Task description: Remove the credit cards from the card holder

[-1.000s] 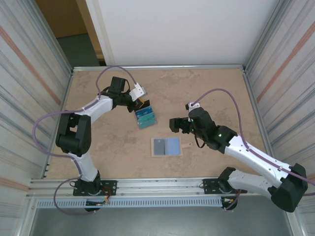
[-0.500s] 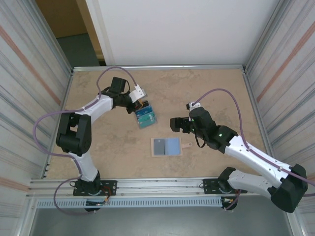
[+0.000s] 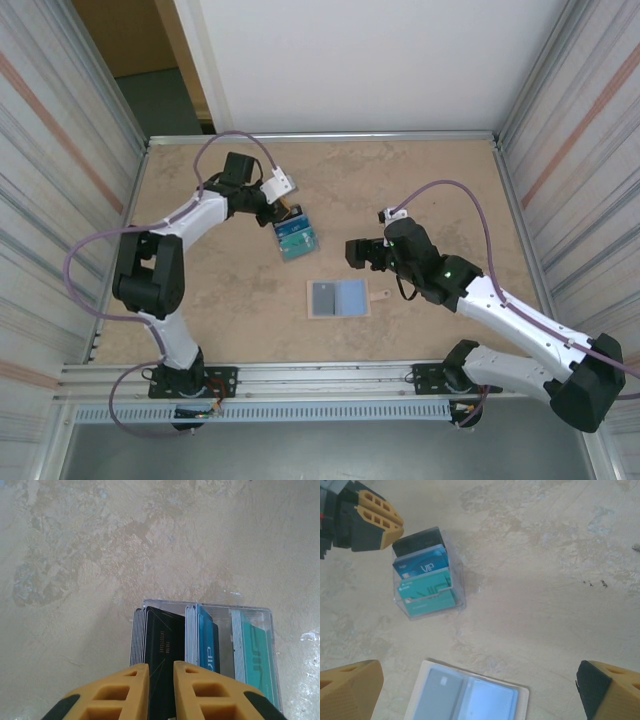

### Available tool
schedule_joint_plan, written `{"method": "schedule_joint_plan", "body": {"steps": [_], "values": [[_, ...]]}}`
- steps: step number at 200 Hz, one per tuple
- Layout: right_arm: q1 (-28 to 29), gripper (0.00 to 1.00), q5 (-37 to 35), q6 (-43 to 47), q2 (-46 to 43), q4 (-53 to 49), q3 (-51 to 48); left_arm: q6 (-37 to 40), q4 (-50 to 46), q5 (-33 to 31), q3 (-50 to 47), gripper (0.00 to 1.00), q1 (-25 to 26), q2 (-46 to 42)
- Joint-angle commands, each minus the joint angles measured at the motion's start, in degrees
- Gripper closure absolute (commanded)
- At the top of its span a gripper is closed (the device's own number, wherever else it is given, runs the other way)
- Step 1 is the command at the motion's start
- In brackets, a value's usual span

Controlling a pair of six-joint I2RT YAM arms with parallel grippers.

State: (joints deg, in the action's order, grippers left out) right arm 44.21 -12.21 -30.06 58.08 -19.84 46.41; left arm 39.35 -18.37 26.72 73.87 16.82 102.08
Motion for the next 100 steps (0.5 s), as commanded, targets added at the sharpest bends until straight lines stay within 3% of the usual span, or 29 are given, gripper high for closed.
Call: {"method": "schedule_joint_plan", "body": {"steps": [1, 22, 34, 52, 83, 100], "values": [[-0.2, 0.01, -1.4, -2.2, -0.1, -1.9, 1.1, -2.4, 0.2, -0.8, 0.4, 0.78, -0.5, -4.6], [0.0, 0.01, -2.0, -3.1, 1.4, -3.6, 1.6, -5.4, 1.9, -1.2, -1.7, 0.76, -0.4, -8.3], [0.6, 0.02, -2.3, -3.5, 2.6, -4.3, 1.9, -7.8, 3.4, -2.0, -3.8, 0.63, -0.2, -10.9], [2.4, 0.07, -3.4, -4.2, 4.7, -5.3, 2.3, -11.6, 5.6, -5.1, -7.4, 0.55, 0.6, -15.3], [6.6, 0.14, -5.6, -5.9, 9.2, -7.1, 3.8, -19.4, 11.1, -17.9, -16.5, 0.28, 4.7, -23.3], [8.1, 0.18, -5.1, -7.1, 11.5, -7.6, 4.6, -24.1, 15.0, -19.7, -22.3, 0.19, 6.6, -28.1]]}}
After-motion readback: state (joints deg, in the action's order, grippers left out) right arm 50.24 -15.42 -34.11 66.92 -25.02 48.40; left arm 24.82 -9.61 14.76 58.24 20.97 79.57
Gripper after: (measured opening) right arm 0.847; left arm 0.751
